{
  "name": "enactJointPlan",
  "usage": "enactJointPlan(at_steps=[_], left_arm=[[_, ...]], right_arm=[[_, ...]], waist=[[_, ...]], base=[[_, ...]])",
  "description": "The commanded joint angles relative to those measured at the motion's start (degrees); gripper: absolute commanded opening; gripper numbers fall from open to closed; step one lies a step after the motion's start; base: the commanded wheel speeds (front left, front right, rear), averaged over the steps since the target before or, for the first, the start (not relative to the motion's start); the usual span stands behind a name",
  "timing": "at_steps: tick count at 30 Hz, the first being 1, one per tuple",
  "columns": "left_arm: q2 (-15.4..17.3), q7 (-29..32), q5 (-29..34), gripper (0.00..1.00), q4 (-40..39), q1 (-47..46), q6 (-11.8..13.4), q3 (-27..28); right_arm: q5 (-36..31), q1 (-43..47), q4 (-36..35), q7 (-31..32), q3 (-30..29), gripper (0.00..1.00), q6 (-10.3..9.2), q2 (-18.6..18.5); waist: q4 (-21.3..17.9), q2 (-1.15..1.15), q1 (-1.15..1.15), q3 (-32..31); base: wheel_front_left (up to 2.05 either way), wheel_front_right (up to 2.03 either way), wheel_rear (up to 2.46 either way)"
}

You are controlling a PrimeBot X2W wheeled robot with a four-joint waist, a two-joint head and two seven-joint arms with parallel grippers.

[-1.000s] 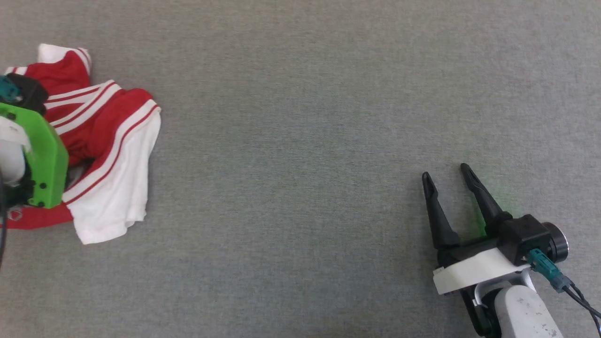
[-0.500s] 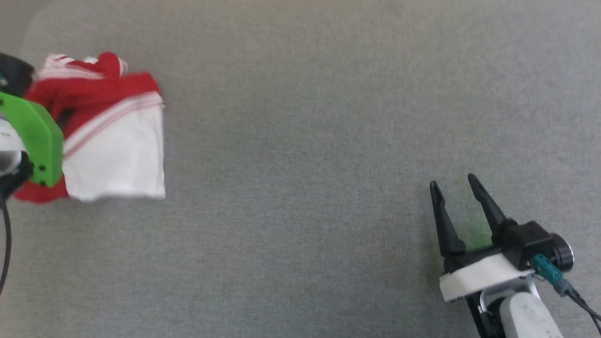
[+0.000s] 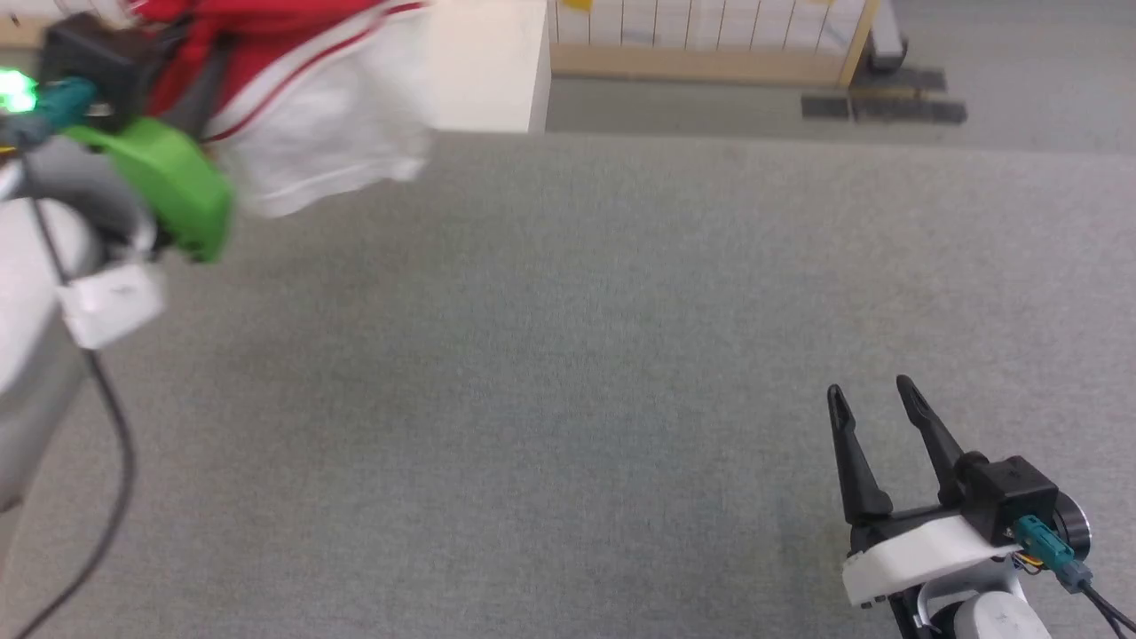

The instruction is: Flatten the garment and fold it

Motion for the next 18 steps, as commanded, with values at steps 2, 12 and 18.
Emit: enactJointPlan(at_steps=[2, 12, 18], left_arm=[[-2.7, -1.4, 1.4, 0.00, -2.1, -1.5, 1.4, -0.6], [-12.5, -2.8, 3.0, 0.00, -5.9, 0.4, 2.9, -5.5], [-17.8, -6.7, 6.4, 0.00, -1.3, 2.3, 3.2, -9.6]], right_arm=[[1.0, 0.7, -0.1, -0.3, -0.3, 1.00, -0.09, 0.0], [2.2, 1.1, -2.3, -0.3, -1.9, 1.00, -0.09, 0.0], [2.8, 0.3, -3.4, -0.3, -2.6, 1.00, -0.09, 0.0]], waist=[[-0.9, 0.00, 0.00, -3.8], [-7.8, 0.00, 0.00, -4.3], [-14.4, 0.00, 0.00, -1.5]], base=[[0.00, 0.00, 0.00], [0.00, 0.00, 0.00], [0.00, 0.00, 0.00]])
